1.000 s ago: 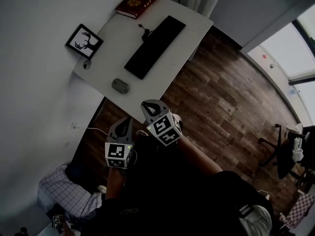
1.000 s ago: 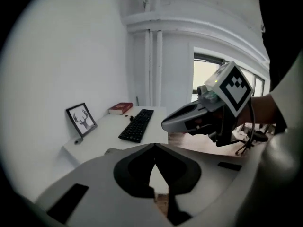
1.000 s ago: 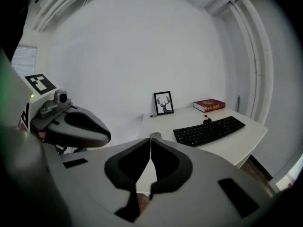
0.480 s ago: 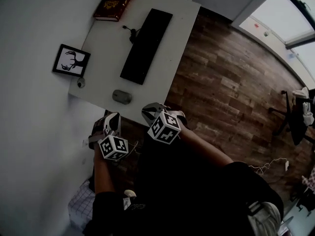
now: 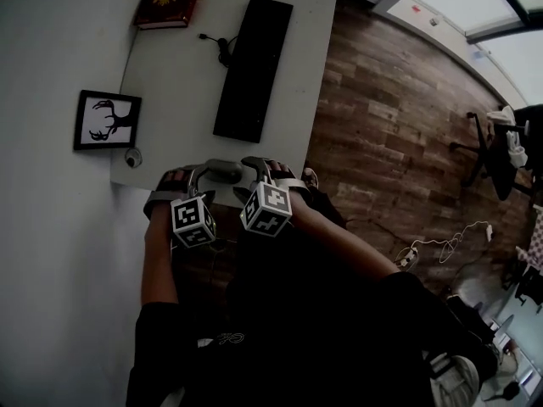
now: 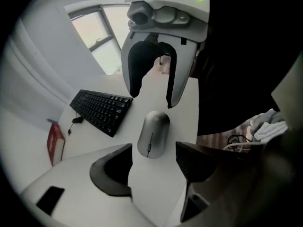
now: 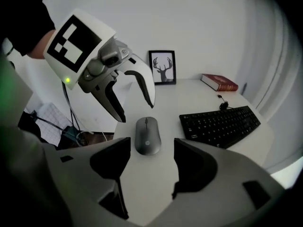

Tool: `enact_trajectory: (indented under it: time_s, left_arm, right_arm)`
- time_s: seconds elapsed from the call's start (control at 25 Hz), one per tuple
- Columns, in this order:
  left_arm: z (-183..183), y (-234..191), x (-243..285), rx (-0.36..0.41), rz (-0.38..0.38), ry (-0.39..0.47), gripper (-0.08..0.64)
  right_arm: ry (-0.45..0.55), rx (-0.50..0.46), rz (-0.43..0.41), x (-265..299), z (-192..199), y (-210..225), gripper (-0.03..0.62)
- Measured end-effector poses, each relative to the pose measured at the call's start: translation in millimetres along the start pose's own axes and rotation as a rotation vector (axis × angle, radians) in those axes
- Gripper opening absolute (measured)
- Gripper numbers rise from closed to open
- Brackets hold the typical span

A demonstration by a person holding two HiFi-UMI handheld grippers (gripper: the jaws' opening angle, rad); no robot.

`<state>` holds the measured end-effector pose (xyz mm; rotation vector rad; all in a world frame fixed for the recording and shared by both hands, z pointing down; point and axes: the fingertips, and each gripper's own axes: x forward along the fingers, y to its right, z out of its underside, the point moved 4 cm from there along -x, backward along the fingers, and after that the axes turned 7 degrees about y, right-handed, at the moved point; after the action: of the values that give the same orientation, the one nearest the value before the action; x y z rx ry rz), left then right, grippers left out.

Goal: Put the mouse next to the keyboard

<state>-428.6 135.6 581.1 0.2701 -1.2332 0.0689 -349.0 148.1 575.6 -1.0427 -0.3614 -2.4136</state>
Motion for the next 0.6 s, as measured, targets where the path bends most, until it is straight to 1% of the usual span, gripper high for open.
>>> enact_trajectory:
  time_s: [0.12, 0.2, 0.28, 0.36, 0.52, 0.6]
  left_arm:
    - [7, -1, 14, 0.05, 0.113, 0.024, 0.302]
    - [8, -1, 22, 0.084, 0.157, 0.045, 0.308]
    - [9, -1, 29, 0.119, 0.187, 0.057, 0.313]
    - [9, -3, 35, 0.142, 0.209, 0.066, 0.325]
    - [9, -6, 46, 0.157, 0.231, 0.082, 0.341]
    - [9, -5, 50, 0.158, 0.252, 0.078, 0.341]
  right_arm:
    - [-0.051, -0.007, 0.006, 25, -4, -6, 0.293]
    - [-0.089, -0.019, 0.012, 38, -3, -9, 0.296]
    - [-0.123, -0.024, 0.017, 49, -1, -11, 0.301]
    - [-0.146, -0.009, 0.019, 57, 1, -11, 0.302]
    - [-0.199, 0.001, 0.02, 70, 9, -10, 0.302]
    - [-0.221, 0.008, 0.006, 76, 13, -11, 0.302]
